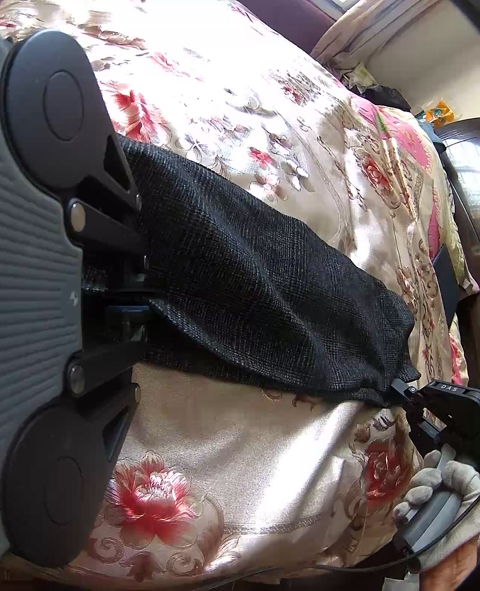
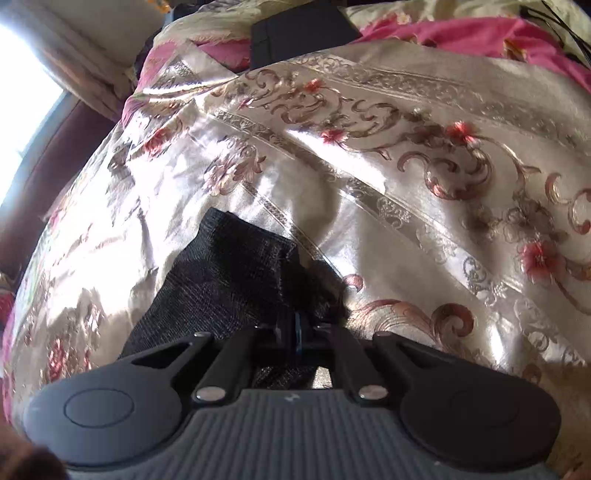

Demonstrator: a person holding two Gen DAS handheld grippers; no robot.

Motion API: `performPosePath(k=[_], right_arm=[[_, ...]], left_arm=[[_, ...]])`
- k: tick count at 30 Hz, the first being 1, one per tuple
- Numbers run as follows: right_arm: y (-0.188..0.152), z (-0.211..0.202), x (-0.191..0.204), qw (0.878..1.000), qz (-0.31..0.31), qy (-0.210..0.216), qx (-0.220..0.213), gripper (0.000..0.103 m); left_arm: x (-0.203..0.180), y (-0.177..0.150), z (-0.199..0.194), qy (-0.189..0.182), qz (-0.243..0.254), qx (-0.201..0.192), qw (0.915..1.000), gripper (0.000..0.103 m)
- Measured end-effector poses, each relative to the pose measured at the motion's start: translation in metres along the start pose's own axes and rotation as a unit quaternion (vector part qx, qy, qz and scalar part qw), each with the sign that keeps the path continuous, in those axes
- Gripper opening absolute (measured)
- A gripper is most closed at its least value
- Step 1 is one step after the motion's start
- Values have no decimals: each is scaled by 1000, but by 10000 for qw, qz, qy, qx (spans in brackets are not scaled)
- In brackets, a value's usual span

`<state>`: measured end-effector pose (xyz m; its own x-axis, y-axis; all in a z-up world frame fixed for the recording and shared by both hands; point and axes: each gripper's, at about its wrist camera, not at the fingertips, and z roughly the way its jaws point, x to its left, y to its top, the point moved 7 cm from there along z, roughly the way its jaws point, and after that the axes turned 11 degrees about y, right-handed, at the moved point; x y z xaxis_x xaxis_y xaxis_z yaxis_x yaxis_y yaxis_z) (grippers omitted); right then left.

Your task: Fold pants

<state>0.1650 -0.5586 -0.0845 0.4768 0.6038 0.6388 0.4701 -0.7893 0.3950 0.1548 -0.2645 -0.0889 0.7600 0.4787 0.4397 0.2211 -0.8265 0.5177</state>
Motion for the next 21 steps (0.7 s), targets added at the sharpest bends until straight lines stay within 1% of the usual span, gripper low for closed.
performPosePath(k=[1,3,4,5,6,7,8,9,10,11,12,14,17,18,19,20,21], right_arm=[[1,0,0,9999,115,113,38,8],[3,-3,3,9996,160,238,38,11],[4,-1,7,9995,96,305,65,20],[4,3,11,9994,-31,308,125,23],[5,8,14,9995,-193,206,148,19],[5,12,15,9995,-247,62,169,10],[6,12,14,9998,-125,31,159,7],[7,9,14,9999,4,107,103,7],[8,3,14,9998,106,193,-5,6],[8,-2,12,9997,140,196,-84,6],[8,-2,9,9998,119,129,-68,5],[4,10,0,9998,122,-120,104,4],[4,16,7,9991,-147,-311,268,7],[5,11,9,9990,-110,-336,266,10],[5,4,12,9990,-102,-361,228,11],[5,-6,16,9985,-198,-481,179,11],[4,-16,22,9970,-400,-653,123,13]], left_arm=[[1,0,-1,12,20,-14,10000,25],[3,-1,-2,-21,2,-9,10000,25],[5,-1,-2,-37,-38,-5,10000,25],[6,-1,-3,-44,-84,-13,10000,26],[6,-1,-3,-38,-107,-29,9999,26],[6,-2,-2,-15,-103,-54,9999,26],[5,-2,-1,-6,-85,-63,9999,26],[5,-2,-2,-17,-78,-67,9999,26],[5,-2,-4,-48,-90,-87,9999,25],[6,-2,-7,-136,-130,-117,9998,25],[6,-3,-10,-212,-165,-127,9996,25],[2,-6,-8,-328,-203,-47,9992,25],[-1,-7,-10,-289,-196,-55,9994,24],[0,-7,-13,-323,-235,-67,9992,24],[2,-7,-17,-386,-320,-64,9987,24],[5,-8,-21,-460,-396,-52,9981,24],[8,-10,-28,-568,-497,-45,9971,24]])
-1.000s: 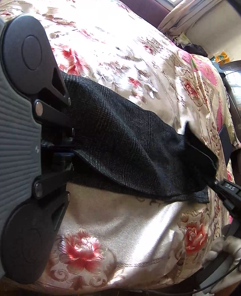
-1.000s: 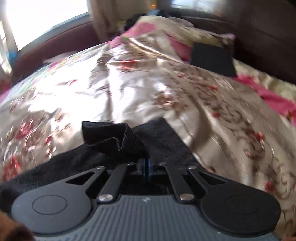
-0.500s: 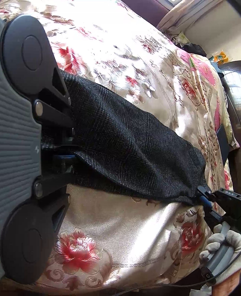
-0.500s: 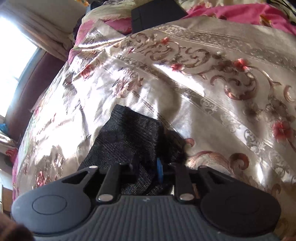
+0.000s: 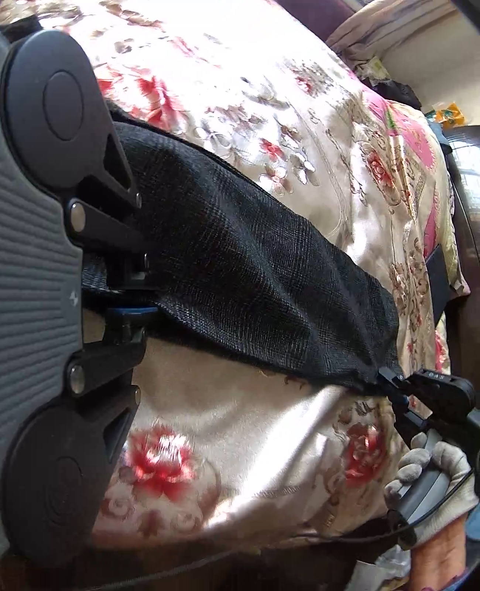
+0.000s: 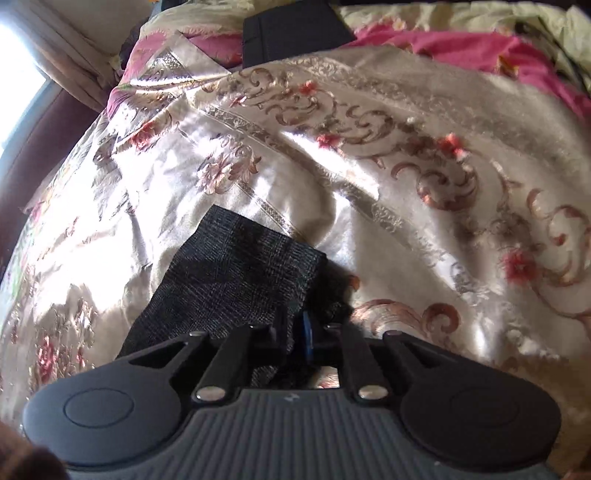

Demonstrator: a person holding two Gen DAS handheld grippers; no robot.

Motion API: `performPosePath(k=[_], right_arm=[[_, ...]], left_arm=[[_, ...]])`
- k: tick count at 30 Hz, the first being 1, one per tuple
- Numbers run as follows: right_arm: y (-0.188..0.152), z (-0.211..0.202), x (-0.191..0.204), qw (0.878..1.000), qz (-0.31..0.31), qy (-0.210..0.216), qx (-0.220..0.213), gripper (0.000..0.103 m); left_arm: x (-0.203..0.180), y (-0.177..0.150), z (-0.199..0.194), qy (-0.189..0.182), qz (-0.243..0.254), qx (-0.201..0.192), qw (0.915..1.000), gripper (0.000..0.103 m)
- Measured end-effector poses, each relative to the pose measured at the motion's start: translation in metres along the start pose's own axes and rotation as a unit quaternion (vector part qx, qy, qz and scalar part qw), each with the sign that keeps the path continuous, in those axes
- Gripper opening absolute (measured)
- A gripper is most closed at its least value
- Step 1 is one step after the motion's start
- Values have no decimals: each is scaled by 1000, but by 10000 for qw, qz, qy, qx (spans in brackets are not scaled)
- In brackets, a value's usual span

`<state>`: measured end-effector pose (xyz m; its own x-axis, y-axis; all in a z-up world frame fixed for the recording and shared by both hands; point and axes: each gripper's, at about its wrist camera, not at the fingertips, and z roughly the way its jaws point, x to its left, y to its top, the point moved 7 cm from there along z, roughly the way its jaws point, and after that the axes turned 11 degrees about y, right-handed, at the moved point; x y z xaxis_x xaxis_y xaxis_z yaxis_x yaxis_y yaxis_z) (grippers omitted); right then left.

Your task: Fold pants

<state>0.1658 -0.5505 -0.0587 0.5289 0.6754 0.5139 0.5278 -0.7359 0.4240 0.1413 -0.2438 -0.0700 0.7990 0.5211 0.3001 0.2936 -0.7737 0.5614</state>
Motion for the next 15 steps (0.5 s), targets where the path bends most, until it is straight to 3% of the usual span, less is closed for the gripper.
performPosePath(k=[3,5,7,9,11,14,15], right_arm=[[-8,-28,34,9942,-987,-417,-58,14],[-27,-31,81,9846,-1721,34,314,14],[-53,-14,134,9661,-2172,857,1100,14],[-85,8,195,9320,-2775,1586,1710,14],[-123,33,255,8862,-3304,2369,2223,14],[-188,71,309,8186,-3767,2809,3303,14],[-205,80,318,8064,-3924,2792,3433,15]], left_arm=[[10,-8,-22,-143,-218,-41,9997,26],[21,-14,-38,21,-240,-121,9996,29],[41,-21,-51,258,-330,-143,9990,30],[68,-31,-61,599,-398,-151,9973,32],[97,-43,-68,1044,-347,-192,9937,40],[142,-72,-67,1698,-447,36,9845,48],[154,-84,-67,1870,-518,138,9809,48]])
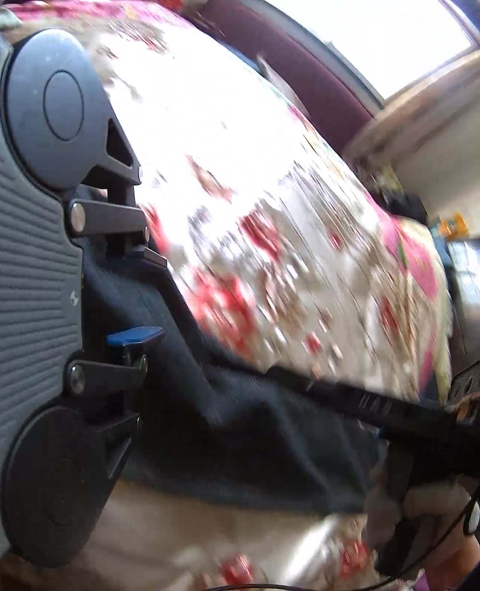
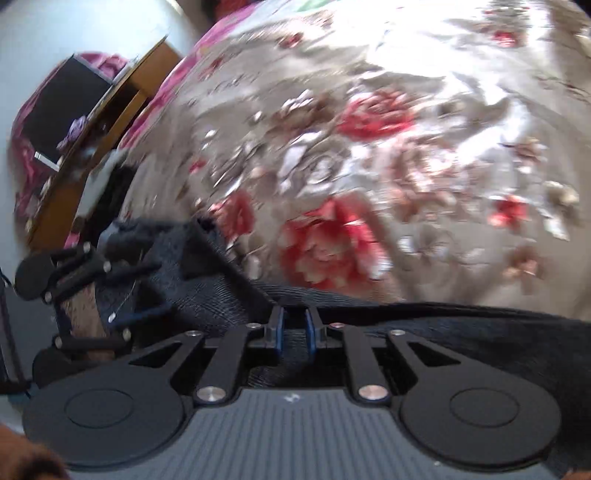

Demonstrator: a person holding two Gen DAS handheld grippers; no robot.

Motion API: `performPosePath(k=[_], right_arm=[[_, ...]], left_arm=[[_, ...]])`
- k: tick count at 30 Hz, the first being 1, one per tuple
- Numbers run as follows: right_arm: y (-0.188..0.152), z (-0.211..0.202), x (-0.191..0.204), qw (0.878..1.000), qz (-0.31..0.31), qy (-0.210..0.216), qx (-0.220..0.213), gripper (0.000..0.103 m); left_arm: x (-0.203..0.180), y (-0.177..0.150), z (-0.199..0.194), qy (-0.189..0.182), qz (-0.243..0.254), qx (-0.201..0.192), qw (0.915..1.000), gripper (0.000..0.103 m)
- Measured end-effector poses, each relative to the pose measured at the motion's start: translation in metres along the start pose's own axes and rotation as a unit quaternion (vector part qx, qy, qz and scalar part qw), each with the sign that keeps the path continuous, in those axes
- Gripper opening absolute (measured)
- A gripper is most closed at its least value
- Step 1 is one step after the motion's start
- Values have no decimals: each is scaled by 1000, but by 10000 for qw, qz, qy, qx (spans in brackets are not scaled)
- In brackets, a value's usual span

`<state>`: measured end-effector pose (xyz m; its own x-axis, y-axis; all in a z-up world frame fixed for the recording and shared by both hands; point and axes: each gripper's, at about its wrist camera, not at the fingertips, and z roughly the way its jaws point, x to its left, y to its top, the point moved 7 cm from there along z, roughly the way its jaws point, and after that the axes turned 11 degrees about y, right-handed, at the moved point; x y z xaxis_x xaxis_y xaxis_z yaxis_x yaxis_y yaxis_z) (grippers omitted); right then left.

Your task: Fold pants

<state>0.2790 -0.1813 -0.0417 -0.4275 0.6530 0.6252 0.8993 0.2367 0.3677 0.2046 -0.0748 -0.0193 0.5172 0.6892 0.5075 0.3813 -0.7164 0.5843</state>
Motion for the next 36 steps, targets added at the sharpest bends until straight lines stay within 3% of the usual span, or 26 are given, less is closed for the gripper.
performPosePath(k=[2,6,9,11,15,18,20,23,25,26,29,32,36], right_arm=[[-2,34,3,9987,-122,12,499,17],[-8,60,-4,9956,-60,241,908,20],[-5,60,4,9890,-179,766,1256,20],[-5,64,9,9854,-417,768,1460,20],[-3,59,11,9814,-669,773,1624,20],[-4,61,10,9772,-815,805,1790,23],[-6,68,14,9737,-865,906,1904,23],[-10,66,20,9693,-984,1073,1983,23],[-7,59,17,9711,-895,1086,1928,23],[-6,54,14,9722,-845,1060,1909,23],[4,40,0,9779,-565,983,1759,24],[13,38,-18,9816,-163,981,1631,26],[17,50,-27,9794,2,983,1766,25]], left_arm=[[18,-19,7,238,-139,177,9995,48],[27,-51,10,199,-409,456,9979,48],[24,-52,7,211,-319,327,9987,48],[26,-39,6,108,-334,76,9994,48],[28,8,19,-409,-118,-537,9976,57],[17,31,43,-899,491,-851,9911,67],[3,33,65,-1366,1007,-623,9835,68],[-16,22,78,-2023,1760,-253,9630,66],[-17,18,73,-2251,1948,-181,9545,63],[-16,15,70,-2406,1937,-24,9511,55],[-14,0,62,-2641,1898,263,9453,45],[-16,-8,53,-2671,1946,297,9434,41],[-10,-7,39,-2761,1739,272,9449,40]])
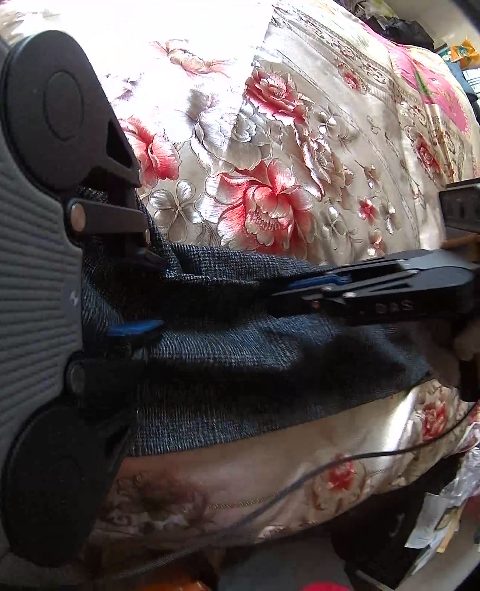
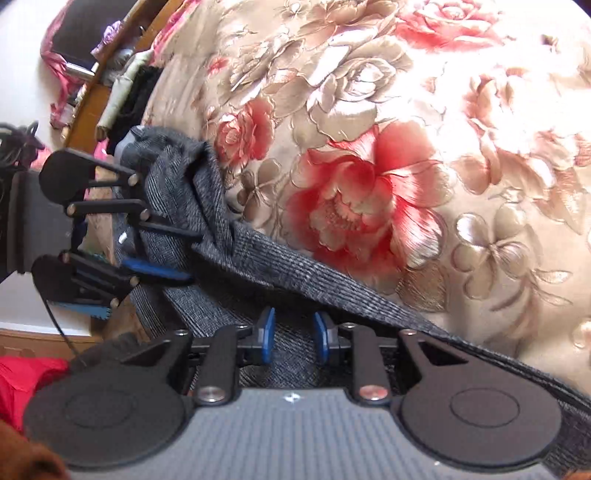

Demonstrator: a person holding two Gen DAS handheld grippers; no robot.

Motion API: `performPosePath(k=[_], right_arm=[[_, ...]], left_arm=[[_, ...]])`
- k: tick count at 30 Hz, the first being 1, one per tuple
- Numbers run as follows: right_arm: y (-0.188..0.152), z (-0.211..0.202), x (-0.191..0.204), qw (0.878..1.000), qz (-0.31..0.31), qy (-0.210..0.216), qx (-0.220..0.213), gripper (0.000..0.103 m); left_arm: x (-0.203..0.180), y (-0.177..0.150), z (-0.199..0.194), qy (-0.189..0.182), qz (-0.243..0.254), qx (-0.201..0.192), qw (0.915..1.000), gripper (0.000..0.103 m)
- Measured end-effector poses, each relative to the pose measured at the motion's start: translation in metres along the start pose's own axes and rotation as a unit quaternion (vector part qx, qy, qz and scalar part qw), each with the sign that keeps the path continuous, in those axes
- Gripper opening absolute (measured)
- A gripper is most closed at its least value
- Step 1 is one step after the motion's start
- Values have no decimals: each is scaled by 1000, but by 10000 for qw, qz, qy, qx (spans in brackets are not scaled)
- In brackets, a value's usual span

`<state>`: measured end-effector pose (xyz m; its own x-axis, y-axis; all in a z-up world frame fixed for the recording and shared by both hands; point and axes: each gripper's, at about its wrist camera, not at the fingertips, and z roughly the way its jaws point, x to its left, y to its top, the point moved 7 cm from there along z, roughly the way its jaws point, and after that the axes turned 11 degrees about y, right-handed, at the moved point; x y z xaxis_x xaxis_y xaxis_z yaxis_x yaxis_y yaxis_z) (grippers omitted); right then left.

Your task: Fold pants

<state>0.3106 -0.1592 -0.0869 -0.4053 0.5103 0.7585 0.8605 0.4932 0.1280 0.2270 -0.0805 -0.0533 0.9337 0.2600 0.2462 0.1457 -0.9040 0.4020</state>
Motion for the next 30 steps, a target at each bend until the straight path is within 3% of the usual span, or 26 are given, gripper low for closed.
performPosePath(k=[3,6,8,10,12,15,17,18,22,25,30], right_arm=[[15,-6,-3,9988,106,205,-437,26],[33,-7,-24,9913,660,290,-1103,26],[40,-9,-36,9807,983,347,-1652,24],[46,-24,-43,9664,1211,352,-2239,30],[45,-37,-46,9555,1388,288,-2588,30],[39,-39,-20,9696,766,35,-2322,30],[33,-26,4,9800,287,66,-1967,38],[31,-15,12,9831,152,147,-1817,45],[30,30,33,9915,-243,249,-1250,47],[29,54,36,9959,-402,337,-741,47],[45,73,44,9889,101,1349,-617,47]], left_arm=[[0,-1,-3,-19,-83,-4,10000,40],[0,-3,-2,145,-28,-8,9999,40],[5,-6,4,489,106,121,9987,41],[15,-11,8,848,83,234,9961,41],[28,-15,8,1057,-59,222,9941,45],[54,-15,8,1495,-345,232,9879,47],[73,-16,10,1781,-666,254,9814,50],[81,-18,13,1961,-769,275,9772,50],[114,-34,28,2735,-1181,588,9528,49],[123,-43,7,2795,-1625,355,9456,50],[105,-63,-36,2818,-2083,240,9363,51]])
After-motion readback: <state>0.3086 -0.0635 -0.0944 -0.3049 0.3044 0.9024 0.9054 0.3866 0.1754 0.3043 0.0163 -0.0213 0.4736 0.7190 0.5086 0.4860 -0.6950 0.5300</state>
